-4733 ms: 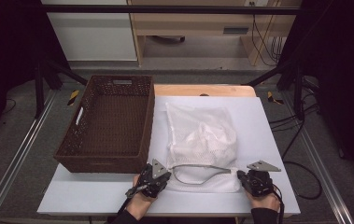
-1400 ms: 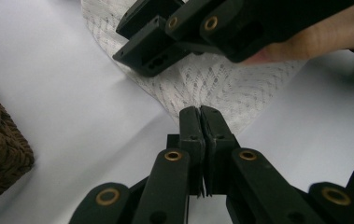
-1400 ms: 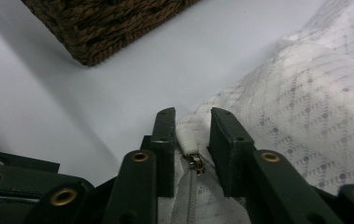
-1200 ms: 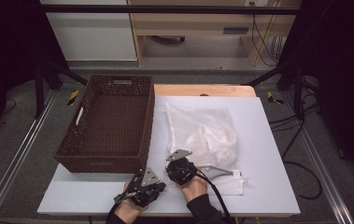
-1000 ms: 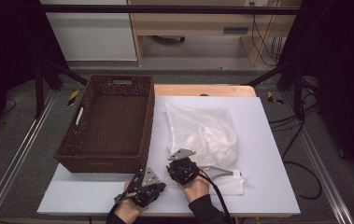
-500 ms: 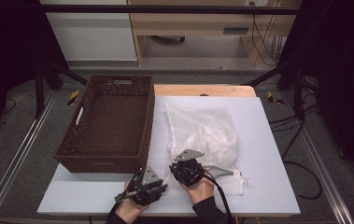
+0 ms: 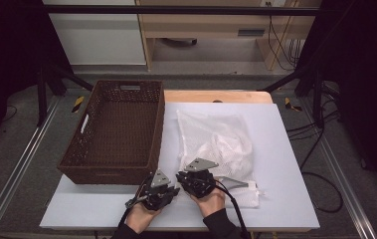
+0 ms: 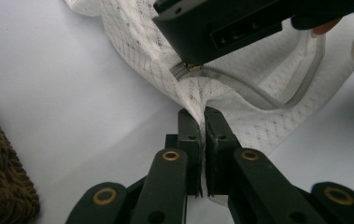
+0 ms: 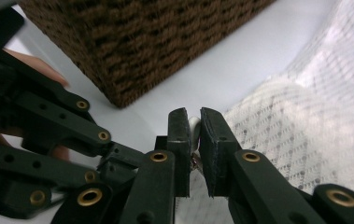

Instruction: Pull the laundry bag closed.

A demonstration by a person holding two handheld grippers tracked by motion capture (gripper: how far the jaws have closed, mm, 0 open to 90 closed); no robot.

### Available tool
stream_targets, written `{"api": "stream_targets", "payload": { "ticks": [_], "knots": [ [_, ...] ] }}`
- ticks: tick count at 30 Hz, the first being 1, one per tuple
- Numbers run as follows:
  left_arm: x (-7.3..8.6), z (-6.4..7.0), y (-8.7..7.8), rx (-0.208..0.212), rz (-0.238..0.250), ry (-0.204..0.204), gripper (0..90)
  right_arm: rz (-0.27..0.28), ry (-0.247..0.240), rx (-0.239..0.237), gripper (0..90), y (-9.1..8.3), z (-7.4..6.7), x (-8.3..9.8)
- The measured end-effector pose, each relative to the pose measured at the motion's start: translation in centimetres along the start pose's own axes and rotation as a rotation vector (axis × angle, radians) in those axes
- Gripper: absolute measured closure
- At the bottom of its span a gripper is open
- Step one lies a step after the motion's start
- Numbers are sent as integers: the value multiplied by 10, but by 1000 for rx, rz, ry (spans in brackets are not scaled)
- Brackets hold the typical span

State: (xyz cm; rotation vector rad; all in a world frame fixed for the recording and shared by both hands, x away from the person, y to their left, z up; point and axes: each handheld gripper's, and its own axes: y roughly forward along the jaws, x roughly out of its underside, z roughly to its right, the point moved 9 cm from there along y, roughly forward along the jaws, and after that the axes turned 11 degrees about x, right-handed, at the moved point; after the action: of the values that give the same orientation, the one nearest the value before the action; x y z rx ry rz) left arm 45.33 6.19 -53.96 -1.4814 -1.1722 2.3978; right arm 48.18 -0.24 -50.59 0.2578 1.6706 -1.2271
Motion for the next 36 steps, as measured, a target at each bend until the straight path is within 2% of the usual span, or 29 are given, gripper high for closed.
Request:
{"api": "stream_targets", "payload": {
  "ticks": [3, 5, 14, 20, 24, 28, 33, 36],
  "knots": [
    [2, 1, 1, -18, -23, 26, 869, -19, 13, -2, 800, 2, 1, 6],
    [2, 2, 1, -27, -27, 27, 870, -38, 16, 6, 761, 2, 2, 9],
    [3, 3, 1, -35, -33, 39, 868, -63, 42, -2, 751, 1, 3, 19],
    [4, 5, 1, -44, -35, 46, 869, -35, 53, 2, 730, -2, 5, 14],
    [4, 6, 1, -42, -34, 49, 870, -49, 47, 29, 752, 1, 8, 12],
    [4, 6, 1, -39, -32, 46, 869, -47, 59, 12, 762, -4, 8, 14],
    [4, 5, 1, -38, -31, 44, 869, -7, 64, 2, 713, -15, 9, 12],
    [4, 5, 1, -41, -30, 45, 869, -13, 78, -4, 701, -21, 8, 18]
  ]
}}
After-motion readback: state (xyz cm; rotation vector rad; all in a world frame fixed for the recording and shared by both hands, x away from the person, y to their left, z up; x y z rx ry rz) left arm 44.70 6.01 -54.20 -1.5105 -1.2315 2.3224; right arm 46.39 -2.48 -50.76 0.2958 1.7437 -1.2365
